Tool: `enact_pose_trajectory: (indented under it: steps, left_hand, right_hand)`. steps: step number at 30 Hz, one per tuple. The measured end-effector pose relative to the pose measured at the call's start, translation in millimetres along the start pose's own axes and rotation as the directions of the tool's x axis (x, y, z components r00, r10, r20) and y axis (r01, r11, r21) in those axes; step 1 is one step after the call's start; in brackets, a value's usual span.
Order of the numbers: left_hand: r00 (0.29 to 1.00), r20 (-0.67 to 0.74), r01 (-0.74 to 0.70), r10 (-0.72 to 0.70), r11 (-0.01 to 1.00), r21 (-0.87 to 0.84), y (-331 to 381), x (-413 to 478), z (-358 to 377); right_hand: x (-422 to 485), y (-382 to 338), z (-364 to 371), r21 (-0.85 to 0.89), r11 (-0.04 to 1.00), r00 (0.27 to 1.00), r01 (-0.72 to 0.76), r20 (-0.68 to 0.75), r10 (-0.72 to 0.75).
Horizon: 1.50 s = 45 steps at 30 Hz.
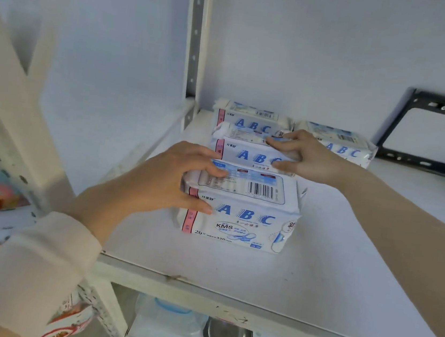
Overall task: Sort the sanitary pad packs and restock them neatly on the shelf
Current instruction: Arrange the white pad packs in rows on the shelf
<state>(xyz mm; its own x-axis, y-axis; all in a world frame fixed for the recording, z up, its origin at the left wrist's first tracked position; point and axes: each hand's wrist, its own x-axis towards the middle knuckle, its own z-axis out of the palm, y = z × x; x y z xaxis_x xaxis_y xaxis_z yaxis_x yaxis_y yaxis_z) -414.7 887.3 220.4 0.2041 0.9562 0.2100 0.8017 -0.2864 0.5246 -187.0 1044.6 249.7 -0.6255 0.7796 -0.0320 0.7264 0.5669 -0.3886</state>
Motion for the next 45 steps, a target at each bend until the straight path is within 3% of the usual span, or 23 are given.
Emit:
enact_pose_trajectory:
  steps: [9, 22, 31, 36, 45]
  left_hand:
    - [0.999, 0.017, 0.031, -0.032, 0.998, 0.058, -5.2, 19.1, -1.7]
    - [0.998, -0.003, 0.061, -0.061, 0.994, 0.095, -11.9, 37.4, -3.5]
    - [0.997, -0.027, 0.07, -0.067, 0.993, 0.097, -17.3, 45.4, -4.4]
    - [0.997, -0.024, 0.074, -0.072, 0.992, 0.101, -18.1, 46.7, -5.5]
    - [0.994, -0.004, 0.108, -0.108, 0.99, 0.095, -10.3, 42.8, -5.5]
  right_hand:
    - [20.1, -1.0, -2.3, 0.192, 0.981, 0.999, -0.034, 0.026, 0.029]
    - [33.0, 6.0, -2.5, 0.164, 0.986, 1.0, 0.005, -0.021, -0.001]
    - [41.7, 6.0, 1.0, 0.412, 0.91, 0.993, -0.044, -0.082, 0.085]
    - [38.7, 9.1, 2.5, 0.206, 0.978, 0.997, 0.041, -0.067, -0.027]
    - [30.3, 2.0, 8.0, 0.083, 0.996, 0.992, 0.013, -0.124, -0.002]
